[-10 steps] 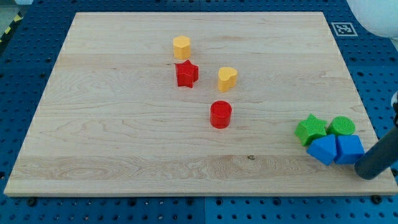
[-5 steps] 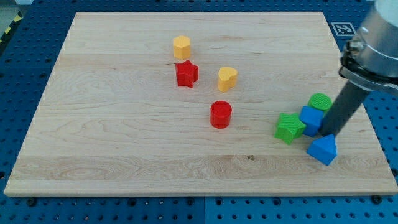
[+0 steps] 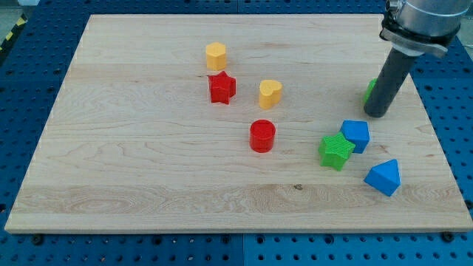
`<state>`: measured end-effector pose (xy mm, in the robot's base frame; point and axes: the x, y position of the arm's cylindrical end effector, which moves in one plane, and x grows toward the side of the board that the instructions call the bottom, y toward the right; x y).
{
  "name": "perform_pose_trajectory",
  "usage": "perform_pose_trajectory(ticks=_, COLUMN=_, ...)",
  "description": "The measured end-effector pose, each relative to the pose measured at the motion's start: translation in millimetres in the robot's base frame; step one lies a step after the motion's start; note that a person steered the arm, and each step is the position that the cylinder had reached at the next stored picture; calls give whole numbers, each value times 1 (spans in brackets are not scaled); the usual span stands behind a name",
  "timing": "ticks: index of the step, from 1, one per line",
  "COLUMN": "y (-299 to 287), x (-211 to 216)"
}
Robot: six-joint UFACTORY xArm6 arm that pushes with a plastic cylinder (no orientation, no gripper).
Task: Slide the green circle to the top right of the heart
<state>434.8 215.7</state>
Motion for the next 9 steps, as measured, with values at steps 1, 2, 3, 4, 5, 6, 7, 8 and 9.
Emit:
perform_pose_trajectory(ticks=1, y=10, x=-20)
perform_pose_trajectory(ticks=2, y=23, x=-9)
perform_pose_trajectory(ticks=3, y=64, x=3)
perform_pose_trajectory(ticks=4, y=78, x=-36)
perform_pose_trajectory(ticks=5, y=78, x=-46)
perform_pose_trajectory(ticks=6, y=63, x=-55)
perform_pose_trajectory(ticks=7, y=32, x=-59)
perform_pose_trajectory(ticks=8, y=18, x=-59)
perform_pose_trajectory(ticks=9, y=18, x=-54)
